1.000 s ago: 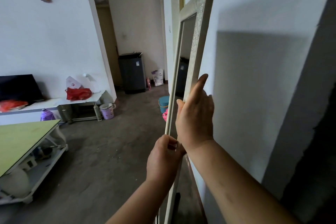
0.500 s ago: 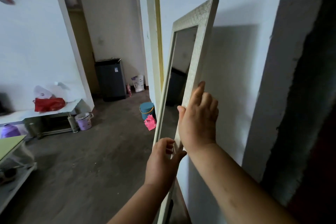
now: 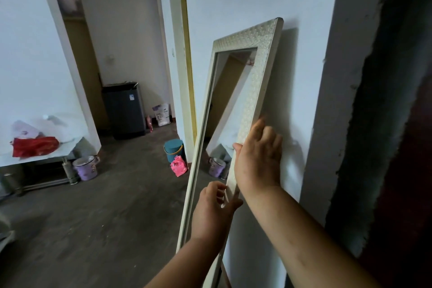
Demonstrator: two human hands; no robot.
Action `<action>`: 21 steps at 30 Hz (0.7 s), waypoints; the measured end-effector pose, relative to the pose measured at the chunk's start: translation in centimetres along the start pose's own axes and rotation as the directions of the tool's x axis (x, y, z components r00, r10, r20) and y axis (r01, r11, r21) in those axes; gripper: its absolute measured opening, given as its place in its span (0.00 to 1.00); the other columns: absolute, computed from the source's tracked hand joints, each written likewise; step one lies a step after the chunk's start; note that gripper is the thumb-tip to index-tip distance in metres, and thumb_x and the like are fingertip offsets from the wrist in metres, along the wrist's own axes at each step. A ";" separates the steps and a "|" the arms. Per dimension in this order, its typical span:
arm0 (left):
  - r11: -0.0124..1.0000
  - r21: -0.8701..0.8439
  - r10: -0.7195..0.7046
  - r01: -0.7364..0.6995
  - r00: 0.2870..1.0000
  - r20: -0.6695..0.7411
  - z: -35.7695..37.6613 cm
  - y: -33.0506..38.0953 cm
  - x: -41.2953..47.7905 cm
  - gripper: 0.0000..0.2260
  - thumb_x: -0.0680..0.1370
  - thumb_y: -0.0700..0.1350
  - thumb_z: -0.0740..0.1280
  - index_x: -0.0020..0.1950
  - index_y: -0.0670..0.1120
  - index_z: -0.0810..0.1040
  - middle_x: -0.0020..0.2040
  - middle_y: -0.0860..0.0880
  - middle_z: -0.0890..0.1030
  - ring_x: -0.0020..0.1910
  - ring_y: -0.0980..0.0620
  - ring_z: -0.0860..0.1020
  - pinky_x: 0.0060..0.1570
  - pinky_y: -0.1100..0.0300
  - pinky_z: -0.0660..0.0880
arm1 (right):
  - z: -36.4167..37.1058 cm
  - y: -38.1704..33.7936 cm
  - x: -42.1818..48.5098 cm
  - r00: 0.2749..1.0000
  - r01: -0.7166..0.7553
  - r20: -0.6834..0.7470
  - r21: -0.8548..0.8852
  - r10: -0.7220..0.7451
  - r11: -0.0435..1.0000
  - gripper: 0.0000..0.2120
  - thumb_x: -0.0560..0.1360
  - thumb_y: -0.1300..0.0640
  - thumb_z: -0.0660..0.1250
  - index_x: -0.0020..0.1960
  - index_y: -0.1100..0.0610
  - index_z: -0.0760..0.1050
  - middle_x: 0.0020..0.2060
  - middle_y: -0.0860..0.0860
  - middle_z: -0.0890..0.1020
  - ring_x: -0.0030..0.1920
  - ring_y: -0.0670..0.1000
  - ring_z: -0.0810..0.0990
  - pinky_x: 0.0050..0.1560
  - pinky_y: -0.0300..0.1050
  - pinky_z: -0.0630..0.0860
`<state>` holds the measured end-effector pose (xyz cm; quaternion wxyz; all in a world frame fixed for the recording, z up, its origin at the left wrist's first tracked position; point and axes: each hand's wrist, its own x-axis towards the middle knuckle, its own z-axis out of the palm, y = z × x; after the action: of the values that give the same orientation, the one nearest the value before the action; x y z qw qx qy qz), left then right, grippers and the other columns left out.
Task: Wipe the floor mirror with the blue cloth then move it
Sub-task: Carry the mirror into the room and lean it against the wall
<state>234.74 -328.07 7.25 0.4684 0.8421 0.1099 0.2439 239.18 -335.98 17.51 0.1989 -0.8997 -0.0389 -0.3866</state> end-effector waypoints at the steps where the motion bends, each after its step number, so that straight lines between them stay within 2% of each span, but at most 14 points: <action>1: 1.000 0.002 -0.001 0.001 1.000 0.001 0.3 0.1 0.1 0.14 0.71 0.56 0.73 0.52 0.55 0.74 0.47 0.55 0.77 0.45 0.62 0.75 0.41 0.66 0.71 | 0.1 0.3 0.1 1.000 -0.004 -0.011 -0.014 0.004 1.000 0.40 0.68 0.51 0.77 0.70 0.72 0.67 0.51 0.65 0.78 0.48 0.61 0.77 0.46 0.52 0.77; 5: 1.000 0.012 0.003 -0.003 1.000 0.006 1.7 0.4 0.3 0.14 0.70 0.60 0.71 0.50 0.56 0.73 0.48 0.55 0.76 0.46 0.62 0.75 0.45 0.58 0.76 | 0.4 1.7 0.1 0.998 0.003 -0.062 -0.102 -0.010 0.995 0.40 0.67 0.55 0.78 0.70 0.72 0.66 0.51 0.64 0.77 0.49 0.61 0.75 0.49 0.53 0.76; 7: 1.000 -0.007 0.007 -0.007 1.000 0.001 2.2 0.7 0.4 0.15 0.68 0.62 0.68 0.49 0.56 0.73 0.48 0.55 0.76 0.46 0.60 0.76 0.46 0.54 0.77 | 0.5 2.5 0.0 0.992 0.044 -0.114 -0.119 -0.058 0.992 0.38 0.69 0.56 0.75 0.72 0.70 0.64 0.60 0.65 0.75 0.59 0.63 0.73 0.58 0.55 0.74; 9: 1.000 -0.016 0.007 -0.007 1.000 0.002 2.5 0.7 0.4 0.14 0.69 0.61 0.68 0.49 0.56 0.73 0.47 0.56 0.76 0.45 0.60 0.76 0.45 0.53 0.78 | 0.5 2.9 -0.4 0.981 0.148 -0.107 -0.142 -0.164 0.979 0.39 0.72 0.55 0.70 0.76 0.69 0.58 0.72 0.67 0.64 0.73 0.66 0.62 0.72 0.58 0.61; 11: 1.000 -0.006 0.011 -0.011 1.000 0.012 2.5 0.6 0.5 0.10 0.73 0.56 0.70 0.50 0.56 0.73 0.48 0.56 0.76 0.43 0.61 0.76 0.45 0.52 0.78 | 0.8 3.0 -1.0 0.964 0.241 -0.072 -0.162 -0.255 0.957 0.39 0.73 0.54 0.67 0.78 0.67 0.53 0.77 0.66 0.53 0.78 0.65 0.50 0.77 0.59 0.50; 12: 1.000 -0.003 0.013 -0.013 1.000 0.015 2.5 0.5 0.5 0.09 0.74 0.53 0.70 0.50 0.56 0.73 0.48 0.55 0.76 0.43 0.62 0.76 0.45 0.51 0.79 | 1.0 2.9 -1.2 0.960 0.261 -0.061 -0.159 -0.274 0.952 0.39 0.73 0.55 0.67 0.78 0.67 0.53 0.77 0.66 0.51 0.78 0.65 0.48 0.77 0.58 0.49; 16: 0.999 -0.039 0.019 -0.019 1.000 0.016 2.4 0.5 0.6 0.08 0.73 0.49 0.71 0.49 0.55 0.74 0.47 0.55 0.77 0.42 0.62 0.77 0.46 0.51 0.79 | 1.5 2.5 -1.6 0.966 0.246 -0.043 -0.136 -0.254 0.960 0.38 0.73 0.56 0.68 0.76 0.69 0.55 0.77 0.67 0.52 0.78 0.63 0.51 0.77 0.54 0.52; 21: 0.999 -0.027 0.033 -0.033 0.999 0.031 2.2 0.3 0.7 0.10 0.73 0.49 0.72 0.52 0.55 0.75 0.49 0.56 0.77 0.44 0.61 0.77 0.45 0.53 0.79 | 1.5 2.4 -1.9 0.973 0.228 -0.016 -0.077 -0.230 0.970 0.37 0.74 0.57 0.63 0.77 0.69 0.53 0.78 0.66 0.49 0.77 0.65 0.52 0.75 0.58 0.59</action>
<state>236.49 -329.56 6.75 0.4770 0.8412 0.0854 0.2399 239.37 -337.46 14.44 0.1195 -0.8912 -0.1257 -0.4191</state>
